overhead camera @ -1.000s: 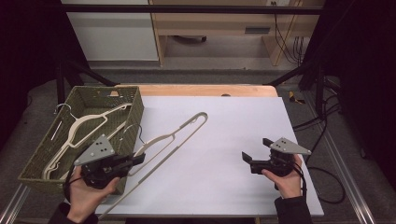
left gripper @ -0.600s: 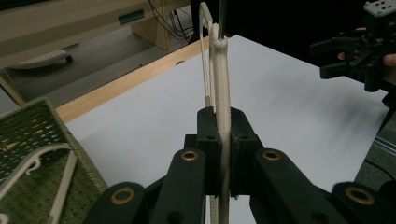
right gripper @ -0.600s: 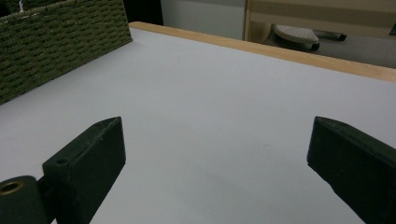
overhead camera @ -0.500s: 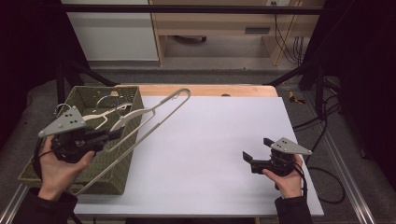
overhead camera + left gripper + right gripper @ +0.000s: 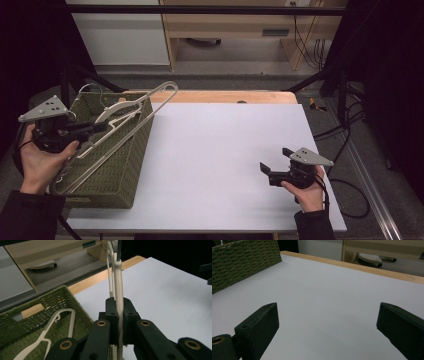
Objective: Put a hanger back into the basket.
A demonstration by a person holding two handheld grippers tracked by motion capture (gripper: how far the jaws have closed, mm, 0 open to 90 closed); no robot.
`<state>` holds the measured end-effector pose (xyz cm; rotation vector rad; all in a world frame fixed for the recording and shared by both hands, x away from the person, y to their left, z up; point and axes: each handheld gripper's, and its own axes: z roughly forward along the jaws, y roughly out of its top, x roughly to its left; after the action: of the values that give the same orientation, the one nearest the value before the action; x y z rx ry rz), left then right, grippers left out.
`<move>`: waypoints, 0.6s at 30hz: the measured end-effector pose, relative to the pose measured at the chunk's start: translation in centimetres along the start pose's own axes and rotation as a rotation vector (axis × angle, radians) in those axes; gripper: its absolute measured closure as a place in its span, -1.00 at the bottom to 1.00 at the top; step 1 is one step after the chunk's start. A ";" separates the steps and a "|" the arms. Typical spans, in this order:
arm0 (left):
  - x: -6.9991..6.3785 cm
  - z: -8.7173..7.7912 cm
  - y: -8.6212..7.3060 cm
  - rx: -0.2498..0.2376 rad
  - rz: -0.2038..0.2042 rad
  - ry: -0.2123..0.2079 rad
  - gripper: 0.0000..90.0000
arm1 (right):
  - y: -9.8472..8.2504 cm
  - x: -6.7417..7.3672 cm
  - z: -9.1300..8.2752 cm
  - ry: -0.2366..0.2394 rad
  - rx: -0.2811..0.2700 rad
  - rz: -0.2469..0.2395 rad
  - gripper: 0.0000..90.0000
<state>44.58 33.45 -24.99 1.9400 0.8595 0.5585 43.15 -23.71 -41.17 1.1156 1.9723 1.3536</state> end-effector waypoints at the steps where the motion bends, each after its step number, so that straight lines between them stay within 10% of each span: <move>1: 0.3 0.0 -0.1 0.000 -0.002 0.002 0.90 | 0.0 0.0 0.0 -0.002 0.001 0.004 -0.89; 18: 7.0 -1.2 -3.6 0.036 -0.056 0.075 0.90 | -0.2 0.0 0.2 -0.004 0.010 -0.004 -0.89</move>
<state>47.09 40.63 -27.27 1.9315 0.9742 0.5898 43.23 -23.63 -41.39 1.1175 1.9793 1.3402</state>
